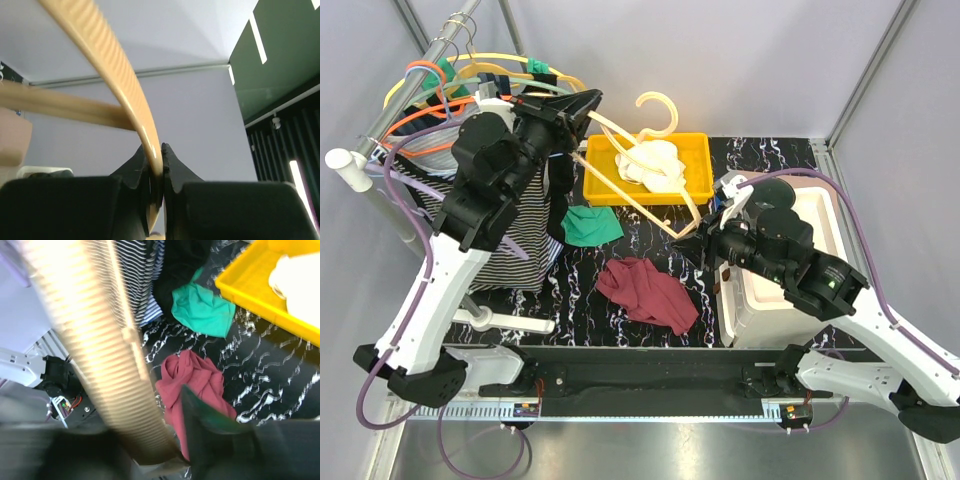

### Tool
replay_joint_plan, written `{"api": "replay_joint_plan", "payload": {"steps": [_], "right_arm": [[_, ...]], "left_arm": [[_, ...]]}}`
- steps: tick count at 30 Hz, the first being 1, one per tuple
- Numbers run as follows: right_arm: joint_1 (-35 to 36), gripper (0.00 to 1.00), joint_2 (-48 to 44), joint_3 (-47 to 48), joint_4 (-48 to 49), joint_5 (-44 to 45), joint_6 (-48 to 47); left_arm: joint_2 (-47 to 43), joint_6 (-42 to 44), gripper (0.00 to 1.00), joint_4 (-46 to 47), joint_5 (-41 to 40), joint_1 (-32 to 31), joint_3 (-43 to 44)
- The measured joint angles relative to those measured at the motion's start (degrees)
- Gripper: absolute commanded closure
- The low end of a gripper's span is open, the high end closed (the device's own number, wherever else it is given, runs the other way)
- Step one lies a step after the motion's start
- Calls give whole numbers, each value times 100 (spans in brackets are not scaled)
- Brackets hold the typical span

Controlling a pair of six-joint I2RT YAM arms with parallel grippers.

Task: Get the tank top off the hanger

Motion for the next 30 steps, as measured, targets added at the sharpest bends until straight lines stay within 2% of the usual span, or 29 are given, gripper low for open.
{"api": "replay_joint_plan", "payload": {"steps": [1,2,3,6,7,8,10,17,21,25,30], "right_arm": [[20,93,4,15,76,-46,-63],[46,100,7,42,125,-116,-120],[55,100,7,59,138,-168,-133],[48,100,13,63,61,-177,-120],[48,100,13,63,35,-166,-101],[48,100,9,63,7,-162,-68],[48,100,2,63,9,-52,48],[9,100,-295,81,-11,595,328],[7,100,-426,186,-142,763,348],[7,100,-461,245,-264,758,361],[7,100,-463,269,-461,662,365]], "left_arm": [[-42,-83,100,0,-90,22,-37],[-63,-120,100,4,-170,39,-85],[-66,-149,99,15,-219,55,-129],[-94,-219,80,116,-293,63,-328],[-125,-229,70,162,-306,68,-411],[-168,-234,53,223,-299,70,-511],[-306,-229,38,323,-186,48,-741],[-748,177,36,459,407,-197,-1329],[-837,957,38,463,299,-1222,-1331],[-887,1792,42,461,-166,-2391,-1331],[-599,2710,44,455,-776,-3281,-1174]]}}
